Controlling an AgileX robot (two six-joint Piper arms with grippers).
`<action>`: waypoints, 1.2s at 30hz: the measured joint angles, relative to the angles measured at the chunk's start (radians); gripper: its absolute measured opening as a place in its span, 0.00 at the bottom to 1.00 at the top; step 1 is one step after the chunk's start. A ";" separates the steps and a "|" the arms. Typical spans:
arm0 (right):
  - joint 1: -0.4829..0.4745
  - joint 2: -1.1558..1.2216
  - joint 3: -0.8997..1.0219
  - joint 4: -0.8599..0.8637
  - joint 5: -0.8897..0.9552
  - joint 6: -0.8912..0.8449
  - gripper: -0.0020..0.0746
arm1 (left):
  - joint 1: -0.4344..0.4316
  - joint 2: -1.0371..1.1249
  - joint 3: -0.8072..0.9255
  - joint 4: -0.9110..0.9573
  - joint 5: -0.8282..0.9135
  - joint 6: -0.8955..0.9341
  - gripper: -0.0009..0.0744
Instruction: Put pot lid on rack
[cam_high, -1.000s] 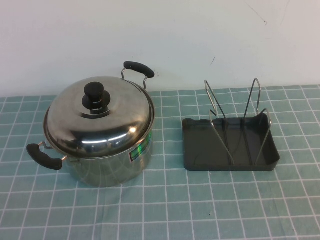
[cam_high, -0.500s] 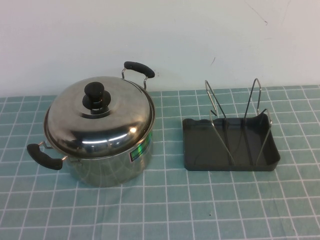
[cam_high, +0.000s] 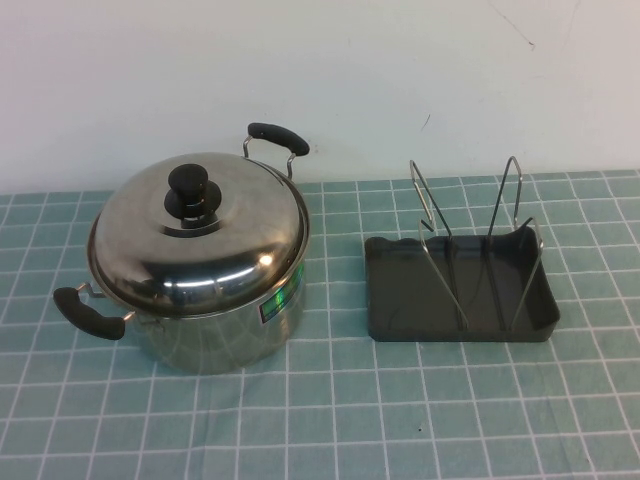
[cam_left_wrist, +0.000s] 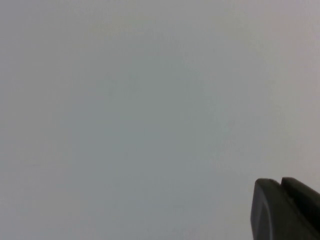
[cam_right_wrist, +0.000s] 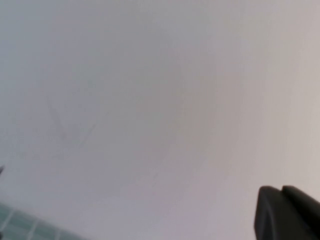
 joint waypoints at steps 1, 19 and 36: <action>0.000 0.027 0.000 0.019 0.036 0.015 0.02 | 0.000 0.011 0.000 0.005 0.010 0.000 0.01; 0.000 0.447 -0.005 0.265 0.158 0.035 0.02 | 0.000 0.419 -0.056 0.018 -0.064 -0.187 0.01; 0.000 0.461 -0.110 0.605 0.551 -0.369 0.02 | 0.000 1.058 -0.201 0.457 -0.510 -0.504 0.84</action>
